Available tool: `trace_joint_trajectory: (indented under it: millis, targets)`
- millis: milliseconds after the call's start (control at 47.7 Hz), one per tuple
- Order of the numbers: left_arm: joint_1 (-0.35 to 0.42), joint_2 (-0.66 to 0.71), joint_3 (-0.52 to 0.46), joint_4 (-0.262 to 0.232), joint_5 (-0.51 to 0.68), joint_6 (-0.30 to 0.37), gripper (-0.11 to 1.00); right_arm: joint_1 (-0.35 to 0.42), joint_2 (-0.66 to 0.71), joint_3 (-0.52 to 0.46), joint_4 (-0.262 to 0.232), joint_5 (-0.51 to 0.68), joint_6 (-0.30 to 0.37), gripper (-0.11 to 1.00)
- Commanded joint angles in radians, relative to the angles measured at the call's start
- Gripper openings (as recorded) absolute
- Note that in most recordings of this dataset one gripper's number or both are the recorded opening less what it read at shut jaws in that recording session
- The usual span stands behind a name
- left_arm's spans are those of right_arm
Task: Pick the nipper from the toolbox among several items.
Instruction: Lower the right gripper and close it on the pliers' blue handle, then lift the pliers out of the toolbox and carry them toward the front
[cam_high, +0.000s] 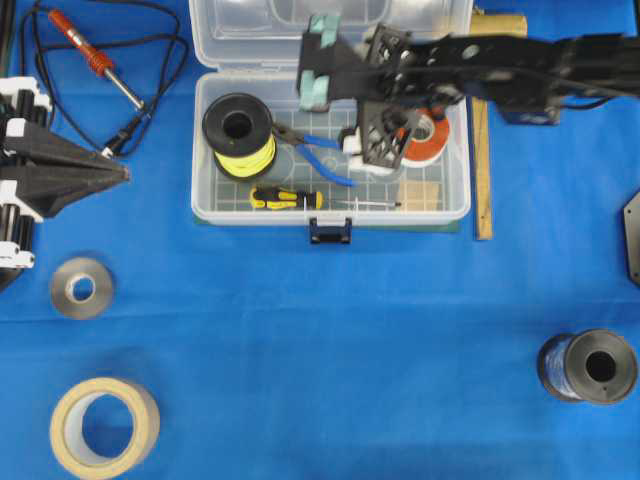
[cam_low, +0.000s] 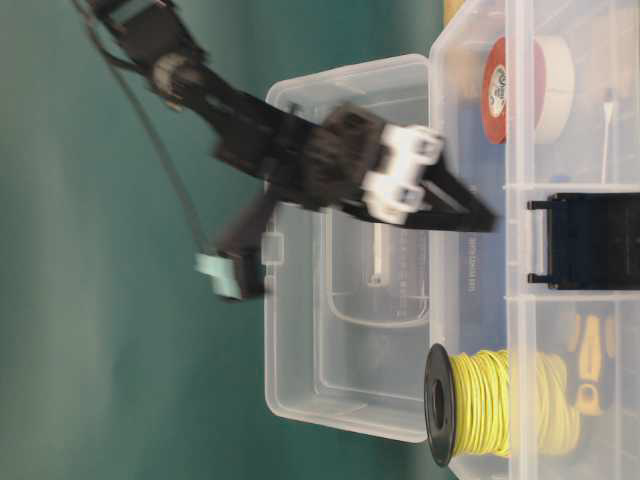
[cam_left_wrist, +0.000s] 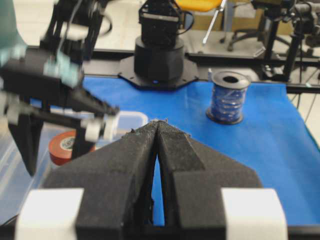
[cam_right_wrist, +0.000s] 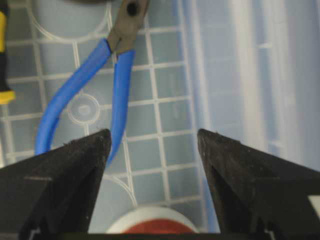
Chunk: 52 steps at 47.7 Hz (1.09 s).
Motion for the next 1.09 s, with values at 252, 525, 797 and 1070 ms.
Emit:
trace_joint_trajectory:
  millis: [252, 525, 797, 1070]
  targets:
    - [0.002, 0.008, -0.003, -0.002, 0.006, -0.003, 0.0, 0.002, 0.103, -0.037, 0.012, -0.064, 0.0, 0.69]
    - [0.002, 0.006, -0.003, -0.002, 0.012, -0.005, 0.0, 0.023, 0.127, -0.037, 0.012, -0.069, -0.002, 0.18]
    - [0.002, 0.002, -0.005, -0.003, 0.02, -0.009, 0.0, 0.0, 0.017, -0.028, 0.011, -0.054, 0.003, 0.13]
    - [0.002, 0.0, -0.006, -0.003, 0.021, -0.011, 0.0, -0.028, -0.199, -0.018, -0.002, 0.011, 0.006, 0.13]
